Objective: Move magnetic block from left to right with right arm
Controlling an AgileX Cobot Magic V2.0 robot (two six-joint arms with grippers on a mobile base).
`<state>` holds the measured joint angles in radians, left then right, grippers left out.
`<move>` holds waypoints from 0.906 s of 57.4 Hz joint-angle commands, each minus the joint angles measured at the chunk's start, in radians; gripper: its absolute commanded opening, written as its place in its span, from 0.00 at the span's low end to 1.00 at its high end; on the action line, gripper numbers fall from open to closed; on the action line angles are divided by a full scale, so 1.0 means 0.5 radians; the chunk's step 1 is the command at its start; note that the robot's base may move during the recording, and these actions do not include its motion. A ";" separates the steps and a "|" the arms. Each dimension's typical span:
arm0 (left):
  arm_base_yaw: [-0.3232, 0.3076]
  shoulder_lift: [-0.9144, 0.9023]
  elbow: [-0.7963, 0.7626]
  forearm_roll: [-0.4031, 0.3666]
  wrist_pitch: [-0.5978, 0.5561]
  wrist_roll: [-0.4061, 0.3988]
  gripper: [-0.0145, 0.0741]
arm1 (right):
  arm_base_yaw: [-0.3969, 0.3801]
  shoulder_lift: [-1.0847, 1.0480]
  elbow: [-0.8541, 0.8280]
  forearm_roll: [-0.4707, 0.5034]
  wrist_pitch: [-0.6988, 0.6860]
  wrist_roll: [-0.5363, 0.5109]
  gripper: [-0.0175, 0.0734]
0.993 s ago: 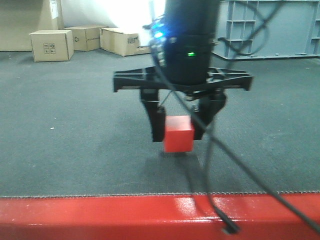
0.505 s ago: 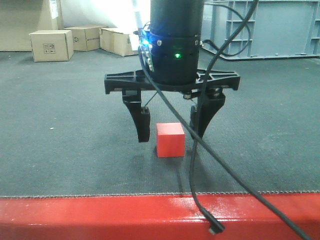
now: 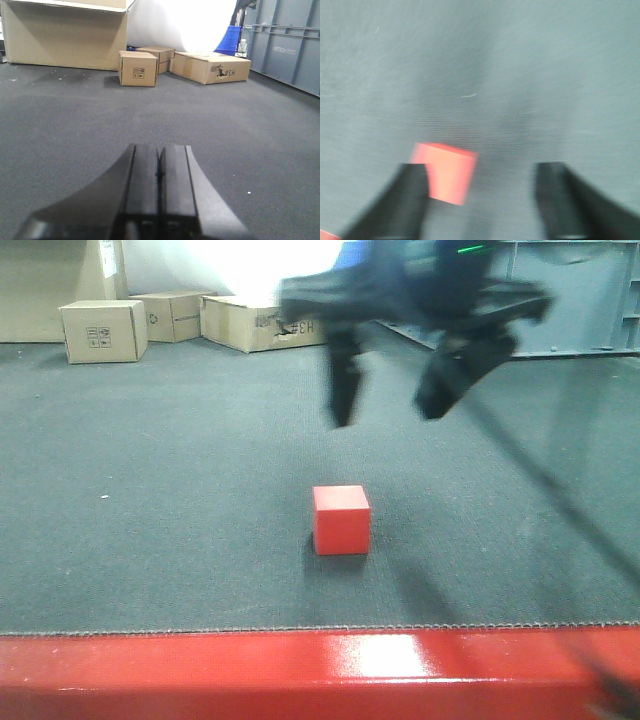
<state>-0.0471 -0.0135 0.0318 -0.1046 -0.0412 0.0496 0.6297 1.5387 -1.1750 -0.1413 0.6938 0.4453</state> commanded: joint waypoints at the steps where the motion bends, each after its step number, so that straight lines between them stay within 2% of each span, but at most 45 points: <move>1: -0.013 -0.015 0.002 -0.009 -0.182 0.005 0.02 | -0.116 -0.265 0.145 -0.053 -0.232 -0.076 0.51; 8: -0.013 -0.015 0.002 -0.009 -0.182 0.005 0.02 | -0.313 -0.468 0.396 -0.053 -0.373 -0.107 0.28; 11: -0.013 -0.015 0.002 -0.009 -0.182 0.005 0.02 | -0.388 -0.552 0.478 -0.051 -0.455 -0.165 0.22; 19: -0.013 -0.015 0.002 -0.009 -0.182 0.005 0.02 | -0.624 -0.757 0.715 0.024 -0.682 -0.494 0.23; 25: -0.013 -0.015 0.002 -0.009 -0.182 0.005 0.02 | -0.805 -0.912 0.891 0.184 -0.896 -0.784 0.23; 32: -0.013 -0.015 0.002 -0.009 -0.182 0.005 0.02 | -0.968 -1.075 1.119 0.394 -1.240 -1.004 0.23; 38: -0.013 -0.015 0.002 -0.009 -0.182 0.005 0.02 | -1.049 -1.244 1.344 0.481 -1.602 -1.059 0.23; 44: -0.013 -0.015 0.002 -0.009 -0.182 0.005 0.02 | -1.074 -1.421 1.573 0.483 -1.853 -1.059 0.23; 52: -0.013 -0.015 0.002 -0.009 -0.182 0.005 0.02 | -1.074 -1.729 1.779 0.483 -1.892 -1.059 0.23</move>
<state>-0.0471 -0.0135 0.0318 -0.1046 -0.0412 0.0496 0.1011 0.7624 -0.3086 0.0959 -0.1422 -0.0700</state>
